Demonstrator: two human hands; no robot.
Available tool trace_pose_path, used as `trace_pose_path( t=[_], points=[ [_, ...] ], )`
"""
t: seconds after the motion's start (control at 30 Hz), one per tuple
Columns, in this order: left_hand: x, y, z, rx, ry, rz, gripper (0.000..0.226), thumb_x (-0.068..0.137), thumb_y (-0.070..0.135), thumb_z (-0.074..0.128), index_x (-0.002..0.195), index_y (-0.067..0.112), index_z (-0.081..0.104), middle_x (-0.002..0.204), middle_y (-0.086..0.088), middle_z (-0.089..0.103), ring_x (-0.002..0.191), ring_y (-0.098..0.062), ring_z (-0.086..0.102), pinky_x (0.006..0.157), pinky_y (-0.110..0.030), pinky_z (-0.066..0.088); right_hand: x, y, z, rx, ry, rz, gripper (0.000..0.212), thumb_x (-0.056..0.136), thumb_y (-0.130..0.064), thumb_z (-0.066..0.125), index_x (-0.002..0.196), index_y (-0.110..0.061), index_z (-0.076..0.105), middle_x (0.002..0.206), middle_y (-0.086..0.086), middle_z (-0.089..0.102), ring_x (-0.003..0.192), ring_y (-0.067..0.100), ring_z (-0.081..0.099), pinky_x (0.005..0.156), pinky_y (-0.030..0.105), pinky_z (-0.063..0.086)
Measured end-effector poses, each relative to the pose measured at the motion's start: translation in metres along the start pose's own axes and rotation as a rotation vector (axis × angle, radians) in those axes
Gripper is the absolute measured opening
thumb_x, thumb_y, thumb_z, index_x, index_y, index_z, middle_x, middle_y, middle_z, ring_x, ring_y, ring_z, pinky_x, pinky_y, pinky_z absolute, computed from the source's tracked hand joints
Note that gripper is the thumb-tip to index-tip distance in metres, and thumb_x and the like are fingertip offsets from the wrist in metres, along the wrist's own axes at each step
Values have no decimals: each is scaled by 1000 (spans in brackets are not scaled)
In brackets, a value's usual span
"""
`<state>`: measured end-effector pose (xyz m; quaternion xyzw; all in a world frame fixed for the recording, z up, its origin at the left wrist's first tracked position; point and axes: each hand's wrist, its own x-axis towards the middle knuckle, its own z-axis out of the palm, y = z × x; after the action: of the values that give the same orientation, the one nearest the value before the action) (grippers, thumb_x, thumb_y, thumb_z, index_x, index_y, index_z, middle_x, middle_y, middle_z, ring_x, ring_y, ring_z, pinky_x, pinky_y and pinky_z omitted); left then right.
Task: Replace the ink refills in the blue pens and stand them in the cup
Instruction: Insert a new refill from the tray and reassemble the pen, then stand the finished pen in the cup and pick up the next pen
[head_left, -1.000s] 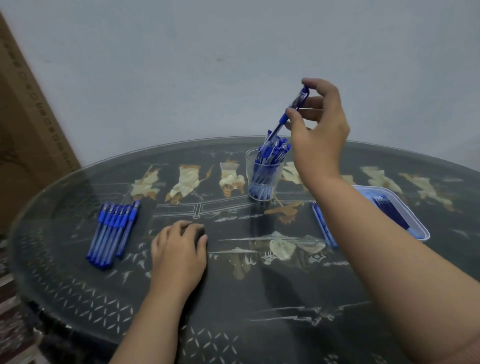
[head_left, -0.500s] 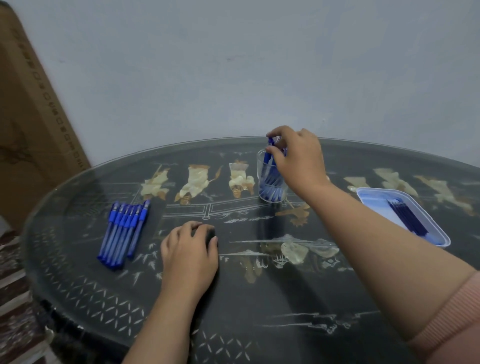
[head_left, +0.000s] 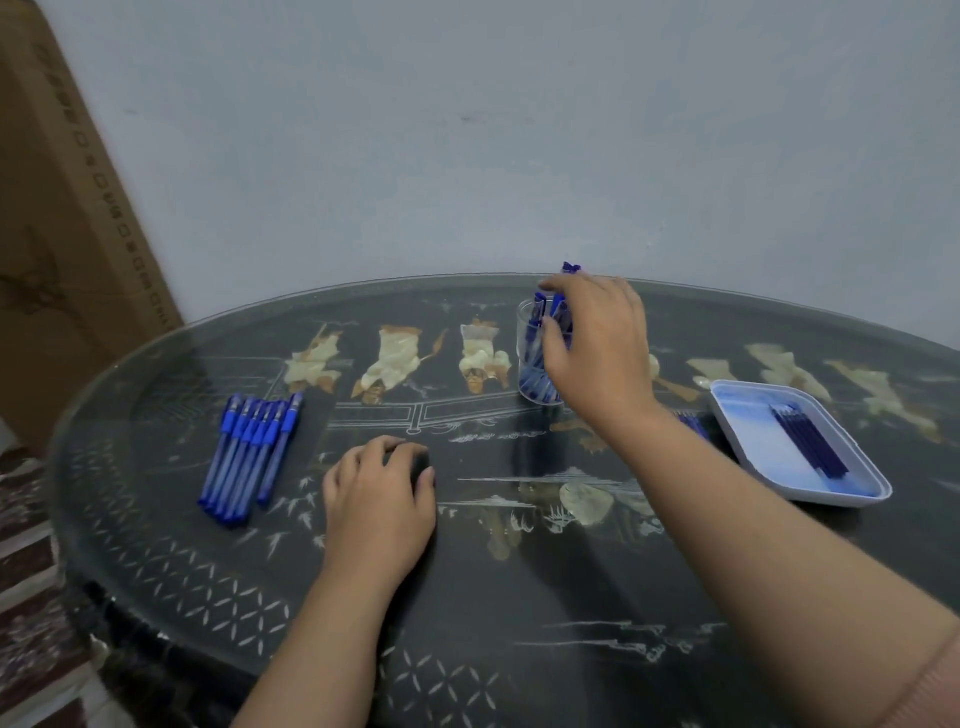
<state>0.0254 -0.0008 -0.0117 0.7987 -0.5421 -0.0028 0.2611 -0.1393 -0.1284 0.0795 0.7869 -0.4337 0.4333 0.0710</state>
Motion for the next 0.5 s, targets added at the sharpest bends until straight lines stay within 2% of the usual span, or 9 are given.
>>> trace_pose_path(
  t=[0.07,0.17,0.23,0.33,0.43,0.5],
  points=[
    [0,2,-2,-23,3,-7,28,96,34,50,122,26,59,126,8,53,124,-15,43,107,-35,26,-24,-8,-4,80,121,0,33,83,-3,59,114,-11,63,107,3,66,111,23,56,107,40,36],
    [-2,1,-15,-38,34,2,31,97,32,50,126,24,57,126,9,53,123,-14,46,107,-33,27,-66,-25,-4,182,143,75,33,82,-3,57,113,-15,62,105,0,62,104,20,54,96,26,34],
    [-2,-8,-29,-32,92,-3,31,97,31,51,126,24,57,125,9,55,121,-14,49,106,-34,28,-92,-37,3,250,62,161,29,82,-7,57,109,-18,64,99,-4,63,98,20,55,89,27,35],
    [-2,-40,-49,-16,181,-99,29,96,25,53,122,20,61,123,2,60,116,-21,54,100,-38,34,-115,-57,22,320,-118,225,24,81,-9,57,98,-25,66,91,-12,59,92,18,55,83,32,41],
    [-4,-83,-63,39,225,-204,30,95,22,54,123,16,63,123,-6,62,115,-29,56,97,-43,38,-117,-84,43,319,-307,209,24,83,-5,61,94,-24,69,88,-13,55,91,15,52,85,34,44],
    [-7,-105,-69,68,198,-262,35,97,26,50,131,18,58,130,-6,59,122,-28,51,100,-43,36,-111,-104,55,329,-412,192,21,86,-8,60,97,-23,71,87,-10,55,93,16,54,87,33,44]
  ],
)
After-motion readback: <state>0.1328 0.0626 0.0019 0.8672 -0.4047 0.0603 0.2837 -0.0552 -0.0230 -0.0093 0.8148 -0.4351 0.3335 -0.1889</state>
